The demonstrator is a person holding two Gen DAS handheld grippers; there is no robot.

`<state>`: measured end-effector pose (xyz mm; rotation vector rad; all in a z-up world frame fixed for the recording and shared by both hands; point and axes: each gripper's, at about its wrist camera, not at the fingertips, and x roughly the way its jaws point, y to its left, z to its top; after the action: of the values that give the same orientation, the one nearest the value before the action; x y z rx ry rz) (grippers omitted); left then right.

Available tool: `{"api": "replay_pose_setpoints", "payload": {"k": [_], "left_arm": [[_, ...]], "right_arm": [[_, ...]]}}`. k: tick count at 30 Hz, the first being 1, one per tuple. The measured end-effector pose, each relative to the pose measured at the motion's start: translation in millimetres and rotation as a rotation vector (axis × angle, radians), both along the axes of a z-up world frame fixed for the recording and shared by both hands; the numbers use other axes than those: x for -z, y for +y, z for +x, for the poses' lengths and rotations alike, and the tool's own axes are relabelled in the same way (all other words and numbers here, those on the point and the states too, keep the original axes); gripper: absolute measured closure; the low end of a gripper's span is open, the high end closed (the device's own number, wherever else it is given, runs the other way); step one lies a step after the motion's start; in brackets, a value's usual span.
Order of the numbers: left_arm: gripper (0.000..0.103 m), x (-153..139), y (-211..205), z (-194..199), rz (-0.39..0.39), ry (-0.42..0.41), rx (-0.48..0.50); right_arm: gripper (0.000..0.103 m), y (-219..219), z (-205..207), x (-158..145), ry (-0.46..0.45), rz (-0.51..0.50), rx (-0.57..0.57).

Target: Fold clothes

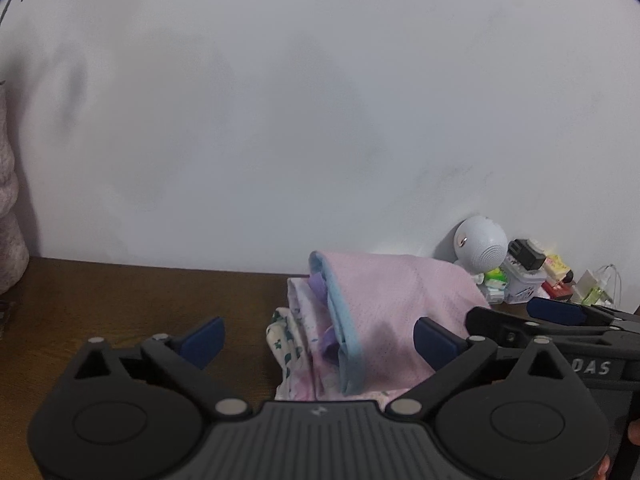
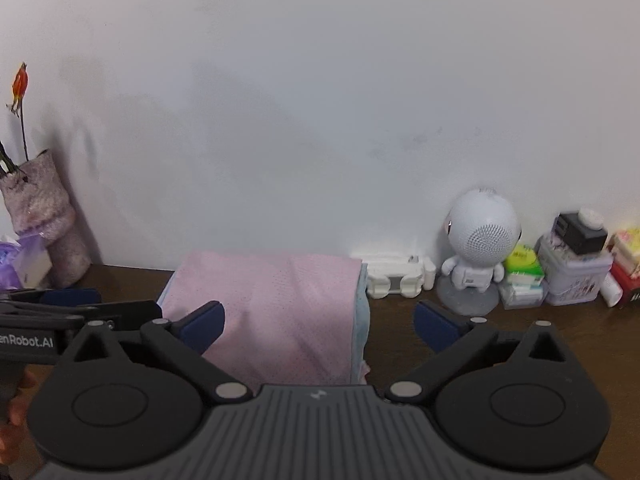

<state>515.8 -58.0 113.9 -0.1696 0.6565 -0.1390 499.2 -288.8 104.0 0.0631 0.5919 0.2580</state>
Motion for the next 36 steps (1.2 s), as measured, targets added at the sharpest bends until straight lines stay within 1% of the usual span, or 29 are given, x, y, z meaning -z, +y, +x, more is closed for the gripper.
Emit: {"api": "replay_pose_setpoints", "payload": {"k": [3, 6, 7, 13, 18, 23, 26, 29, 32, 36], "left_arm": [[0.002, -2, 0, -4, 0.025, 0.008, 0.018], [0.001, -3, -2, -6, 0.058, 0.009, 0.014], [0.001, -3, -2, -7, 0.058, 0.010, 0.013], [0.000, -4, 5, -15, 0.014, 0.025, 0.014], [0.000, -7, 8, -23, 0.023, 0.035, 0.000], [0.000, -9, 11, -35, 0.007, 0.042, 0.000], [0.000, -8, 12, -48, 0.006, 0.050, 0.003], [0.000, -6, 12, -64, -0.013, 0.058, 0.015], [0.000, -6, 11, -83, -0.031, 0.065, 0.024], [0.000, -10, 7, -112, -0.017, 0.056, 0.037]], "right_arm": [[0.000, -3, -2, 1, 0.027, 0.020, -0.003], [0.000, -2, -7, -1, 0.016, -0.008, -0.006], [0.000, -2, -9, -2, 0.012, -0.012, -0.005], [0.000, -3, -20, -5, -0.001, 0.000, -0.009], [0.000, -1, -29, -7, 0.002, -0.014, -0.004], [0.000, -2, -43, -8, 0.011, -0.016, 0.004], [0.000, -1, -54, -9, 0.015, -0.019, 0.001], [0.000, -1, -69, -12, 0.012, -0.013, 0.001], [0.000, 2, -85, -15, 0.009, -0.039, 0.012], [0.000, 5, -112, -18, 0.011, -0.058, 0.018]]}}
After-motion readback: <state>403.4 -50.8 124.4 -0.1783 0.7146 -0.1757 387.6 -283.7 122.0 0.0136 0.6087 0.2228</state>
